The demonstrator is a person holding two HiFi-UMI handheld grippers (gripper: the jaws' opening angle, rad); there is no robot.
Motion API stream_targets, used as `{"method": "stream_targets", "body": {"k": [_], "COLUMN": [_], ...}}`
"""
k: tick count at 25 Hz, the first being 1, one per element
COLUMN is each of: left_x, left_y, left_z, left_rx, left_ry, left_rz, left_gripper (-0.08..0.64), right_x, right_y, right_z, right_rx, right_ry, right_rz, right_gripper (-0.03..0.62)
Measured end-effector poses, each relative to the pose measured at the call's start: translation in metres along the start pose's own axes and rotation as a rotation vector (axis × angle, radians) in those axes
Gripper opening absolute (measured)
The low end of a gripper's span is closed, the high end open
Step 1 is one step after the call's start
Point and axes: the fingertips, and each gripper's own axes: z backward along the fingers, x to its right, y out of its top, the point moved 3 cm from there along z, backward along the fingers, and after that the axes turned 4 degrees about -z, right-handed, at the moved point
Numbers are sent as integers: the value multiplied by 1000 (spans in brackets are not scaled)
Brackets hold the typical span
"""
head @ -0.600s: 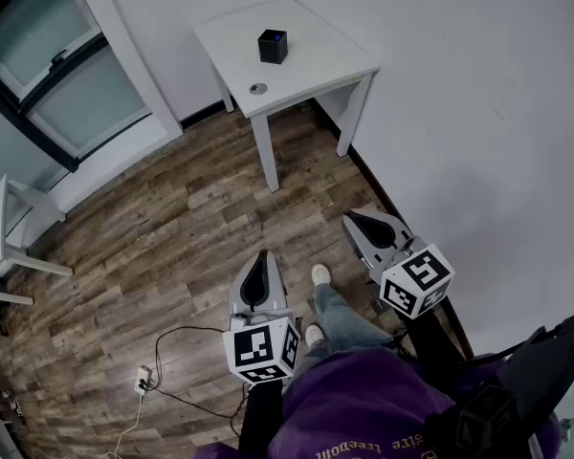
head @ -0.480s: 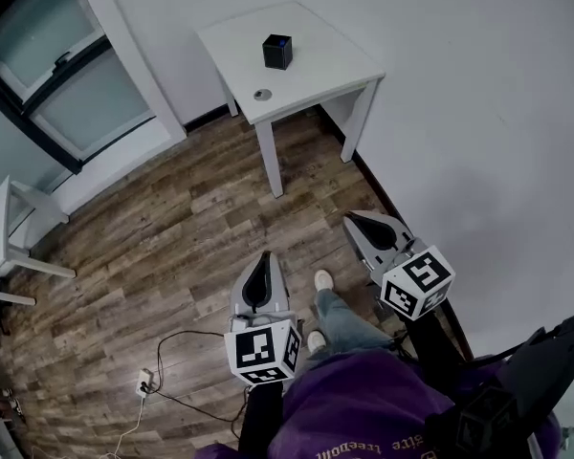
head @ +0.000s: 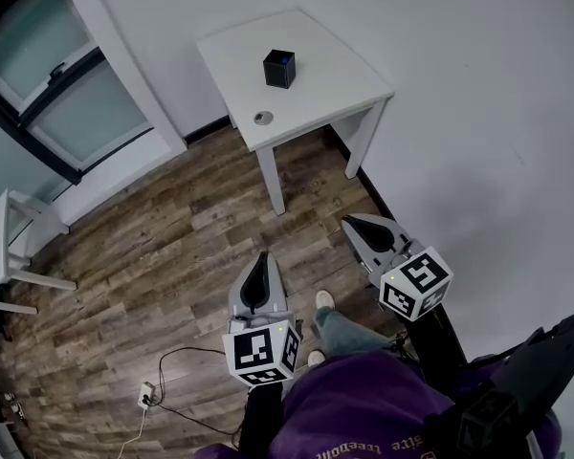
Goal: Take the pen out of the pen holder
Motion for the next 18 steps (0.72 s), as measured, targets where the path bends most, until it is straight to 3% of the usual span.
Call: {"method": "stream_targets", "body": {"k": [18], "left_x": [-12], "left_y": [29], "left_z": [-98], "left_rx": [15], "left_ry": [95], "left_rz": [17], "left_gripper": [6], "right_x": [91], "right_y": [43], "right_z": [-72], "right_rx": [-1], "right_ry": [57], "right_rz": [42], "right_gripper": [9]}}
